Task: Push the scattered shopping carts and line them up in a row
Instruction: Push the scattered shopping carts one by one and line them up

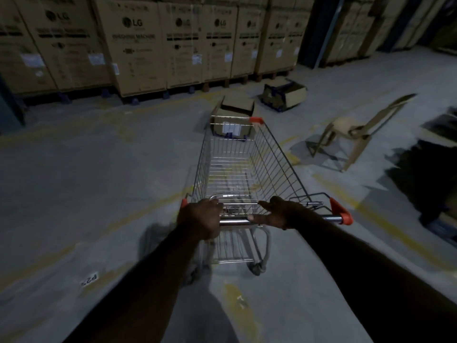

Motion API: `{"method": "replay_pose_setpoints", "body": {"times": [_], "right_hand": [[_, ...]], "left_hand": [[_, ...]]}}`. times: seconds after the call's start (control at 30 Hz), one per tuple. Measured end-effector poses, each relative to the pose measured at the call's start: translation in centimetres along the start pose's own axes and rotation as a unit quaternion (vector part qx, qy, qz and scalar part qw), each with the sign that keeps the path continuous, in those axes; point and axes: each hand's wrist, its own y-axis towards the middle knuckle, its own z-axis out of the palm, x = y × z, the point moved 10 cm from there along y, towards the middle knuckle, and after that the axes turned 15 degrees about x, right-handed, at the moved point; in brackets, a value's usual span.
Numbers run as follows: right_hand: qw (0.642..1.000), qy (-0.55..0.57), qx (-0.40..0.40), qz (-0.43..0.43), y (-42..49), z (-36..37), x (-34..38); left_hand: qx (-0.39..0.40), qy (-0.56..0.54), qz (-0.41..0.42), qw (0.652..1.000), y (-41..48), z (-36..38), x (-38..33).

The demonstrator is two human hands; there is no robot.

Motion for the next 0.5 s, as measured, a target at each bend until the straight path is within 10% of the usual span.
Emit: {"method": "replay_pose_setpoints", "body": {"times": [0.5], "right_hand": [[0.954, 0.273, -0.02, 0.121, -10.3, 12.7, -12.7]], "left_hand": [[0.122, 0.088, 0.136, 0.979, -0.7, 0.7, -15.7]]}}
